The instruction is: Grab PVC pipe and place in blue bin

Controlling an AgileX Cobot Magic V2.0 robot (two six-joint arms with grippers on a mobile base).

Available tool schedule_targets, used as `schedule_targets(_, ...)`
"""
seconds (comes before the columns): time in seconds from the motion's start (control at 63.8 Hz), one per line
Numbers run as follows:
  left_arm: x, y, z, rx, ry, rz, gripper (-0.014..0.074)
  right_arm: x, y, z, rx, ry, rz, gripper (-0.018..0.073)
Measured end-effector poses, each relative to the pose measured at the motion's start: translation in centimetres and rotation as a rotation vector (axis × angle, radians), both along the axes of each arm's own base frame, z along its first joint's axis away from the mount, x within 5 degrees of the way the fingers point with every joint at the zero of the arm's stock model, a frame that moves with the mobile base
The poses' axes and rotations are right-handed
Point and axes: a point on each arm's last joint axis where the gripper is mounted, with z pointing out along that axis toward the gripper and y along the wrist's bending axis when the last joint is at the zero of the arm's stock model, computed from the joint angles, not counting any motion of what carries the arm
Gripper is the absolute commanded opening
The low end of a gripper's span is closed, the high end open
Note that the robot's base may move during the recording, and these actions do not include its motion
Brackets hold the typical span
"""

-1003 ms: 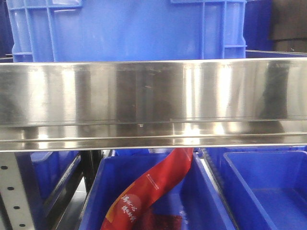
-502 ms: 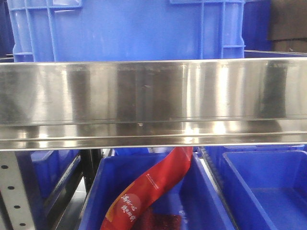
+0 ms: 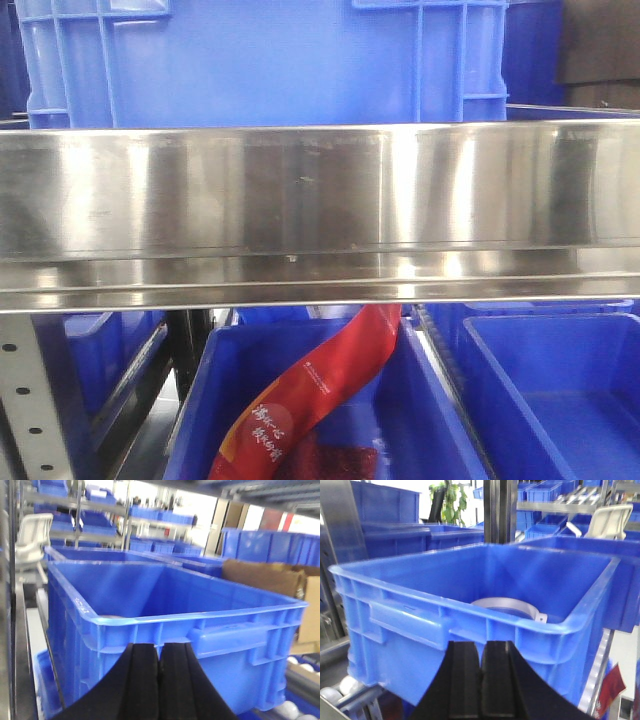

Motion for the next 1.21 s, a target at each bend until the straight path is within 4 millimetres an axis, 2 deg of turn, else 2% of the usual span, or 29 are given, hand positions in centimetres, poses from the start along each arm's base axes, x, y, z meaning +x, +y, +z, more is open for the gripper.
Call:
schedule_targets(0.188,-1.1,0.5,0.3,-0.023,-0.049,0.001,-0.0111,-0.9,-0.5,0.8,0.022,-0.040,0.000,-0.0168)
schedule_targets(0.846,-1.1,0.5,0.3,-0.023,-0.049,0.001,-0.0111,-1.3,-0.7,0.7,0.032,-0.059,-0.004,-0.0168)
schedule_targets(1.003,-1.1,0.5,0.3,-0.024,-0.050,0.001,-0.0111,-2.2,-2.7,-1.4,0.039,-0.081,-0.094,-0.0168)
schedule_targets(1.207,-1.1,0.5,0.3,-0.024,-0.050,0.001,-0.0111,-4.6,-6.5,-6.3,0.021,-0.061,-0.330,-0.0168)
